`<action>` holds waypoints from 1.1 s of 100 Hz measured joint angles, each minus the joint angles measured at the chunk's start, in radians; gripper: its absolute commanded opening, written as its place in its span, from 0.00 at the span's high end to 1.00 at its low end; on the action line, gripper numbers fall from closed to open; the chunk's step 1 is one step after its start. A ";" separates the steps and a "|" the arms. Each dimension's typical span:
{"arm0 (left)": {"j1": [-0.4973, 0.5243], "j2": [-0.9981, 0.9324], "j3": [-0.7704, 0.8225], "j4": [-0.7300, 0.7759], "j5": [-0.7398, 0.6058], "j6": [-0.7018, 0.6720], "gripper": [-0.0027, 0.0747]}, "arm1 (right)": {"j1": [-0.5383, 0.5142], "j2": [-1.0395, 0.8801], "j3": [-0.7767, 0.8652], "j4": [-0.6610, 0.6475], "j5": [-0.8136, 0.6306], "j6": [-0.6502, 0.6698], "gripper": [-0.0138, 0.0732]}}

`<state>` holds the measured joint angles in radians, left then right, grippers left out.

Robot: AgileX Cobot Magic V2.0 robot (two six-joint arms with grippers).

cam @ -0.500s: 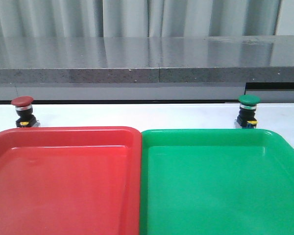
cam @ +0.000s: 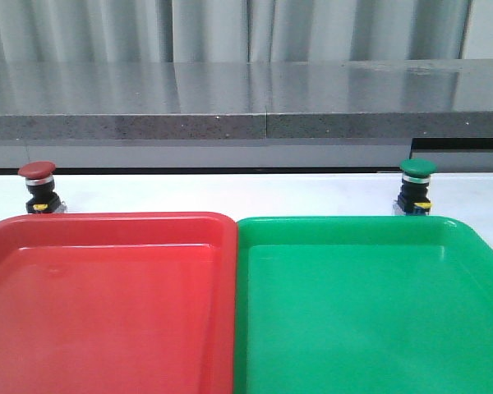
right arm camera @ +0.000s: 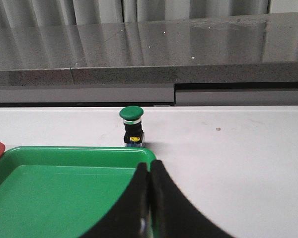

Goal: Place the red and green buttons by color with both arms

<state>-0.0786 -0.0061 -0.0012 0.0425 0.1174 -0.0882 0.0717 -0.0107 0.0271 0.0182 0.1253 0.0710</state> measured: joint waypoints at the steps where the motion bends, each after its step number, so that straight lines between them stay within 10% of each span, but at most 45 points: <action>1: 0.000 0.000 0.000 -0.002 0.000 0.000 0.99 | 0.000 0.000 0.000 0.000 0.000 0.000 0.91; 61: 0.000 0.384 -0.541 -0.055 0.560 0.000 0.99 | 0.000 0.000 0.000 0.000 0.000 0.000 0.91; 98: 0.000 0.492 -0.598 -0.055 0.617 0.000 0.98 | 0.000 0.000 0.000 0.000 0.000 0.000 0.91; 110: 0.000 0.495 -0.599 -0.055 0.619 0.000 0.82 | 0.000 0.000 0.000 0.000 0.000 0.000 0.91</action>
<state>-0.0786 0.4888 -0.6000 -0.0130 0.7367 -0.0882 0.0717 -0.0107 0.0271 0.0182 0.1253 0.0710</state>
